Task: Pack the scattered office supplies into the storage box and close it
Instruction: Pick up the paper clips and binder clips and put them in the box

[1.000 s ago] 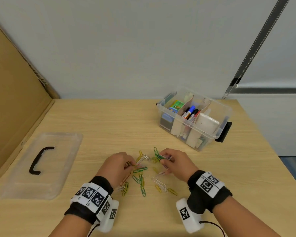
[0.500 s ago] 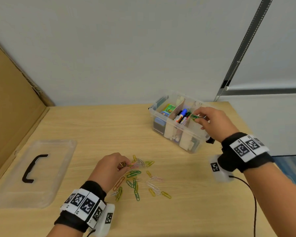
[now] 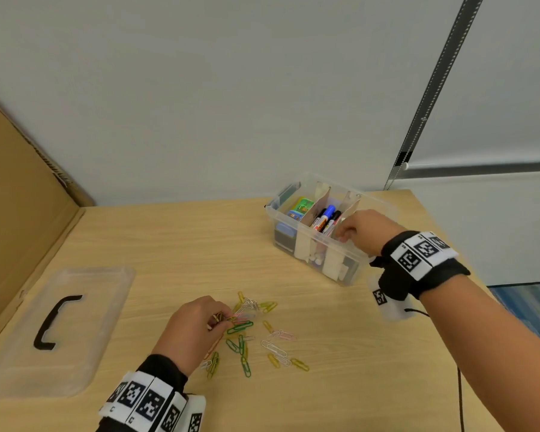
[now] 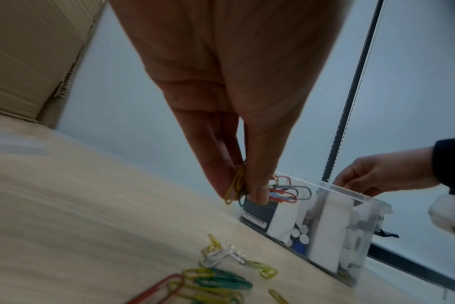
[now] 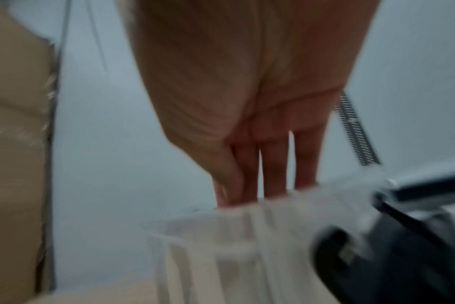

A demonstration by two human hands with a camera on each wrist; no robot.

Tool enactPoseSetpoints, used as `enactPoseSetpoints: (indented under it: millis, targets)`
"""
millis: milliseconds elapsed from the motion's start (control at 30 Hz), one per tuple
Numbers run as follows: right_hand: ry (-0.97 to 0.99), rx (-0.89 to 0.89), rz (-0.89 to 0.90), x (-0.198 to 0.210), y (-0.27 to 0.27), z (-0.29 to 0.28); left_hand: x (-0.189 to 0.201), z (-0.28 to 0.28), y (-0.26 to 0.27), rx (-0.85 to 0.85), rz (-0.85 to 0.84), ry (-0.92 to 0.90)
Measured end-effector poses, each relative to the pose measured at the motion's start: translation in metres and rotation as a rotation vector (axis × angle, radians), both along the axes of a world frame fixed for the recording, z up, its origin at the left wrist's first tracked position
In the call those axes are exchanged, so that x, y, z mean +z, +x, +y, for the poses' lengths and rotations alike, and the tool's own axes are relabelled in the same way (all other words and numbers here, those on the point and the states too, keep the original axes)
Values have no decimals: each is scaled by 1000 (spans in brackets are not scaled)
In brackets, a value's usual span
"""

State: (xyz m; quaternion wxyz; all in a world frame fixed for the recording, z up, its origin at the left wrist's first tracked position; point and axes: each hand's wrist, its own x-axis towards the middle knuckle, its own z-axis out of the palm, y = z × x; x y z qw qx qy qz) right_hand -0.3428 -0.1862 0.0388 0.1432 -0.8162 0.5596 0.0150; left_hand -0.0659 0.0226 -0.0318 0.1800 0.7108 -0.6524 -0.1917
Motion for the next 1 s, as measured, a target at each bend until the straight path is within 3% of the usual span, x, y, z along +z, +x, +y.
enactPoseSetpoints:
  millis: [67, 133, 367, 500, 633, 733, 833, 1000]
  targets:
    - [-215, -93, -208, -12, -19, 6, 4, -3, -7, 0, 13, -12]
    - [-404, -169, -276, -32, -37, 13, 14, -10, -18, -10, 40, -28]
    - [-294, -210, -546, -82, -54, 26, 77, -69, -85, -142, 53, -174]
    - [-348, -199, -597, -90, -53, 24, 102, -118, -137, -219, -137, -219]
    - [-381, -192, -606, -95, -53, 24, 105, -162, -184, -318, -516, -118]
    - [-393, -192, -610, -96, -53, 24, 101, -178, -208, -398, -656, 49]
    - [-406, -194, -619, -95, -52, 25, 91, -193, -221, -423, -648, 190]
    - [-415, -199, -613, -96, -52, 27, 83, -211, -211, -396, -476, 366]
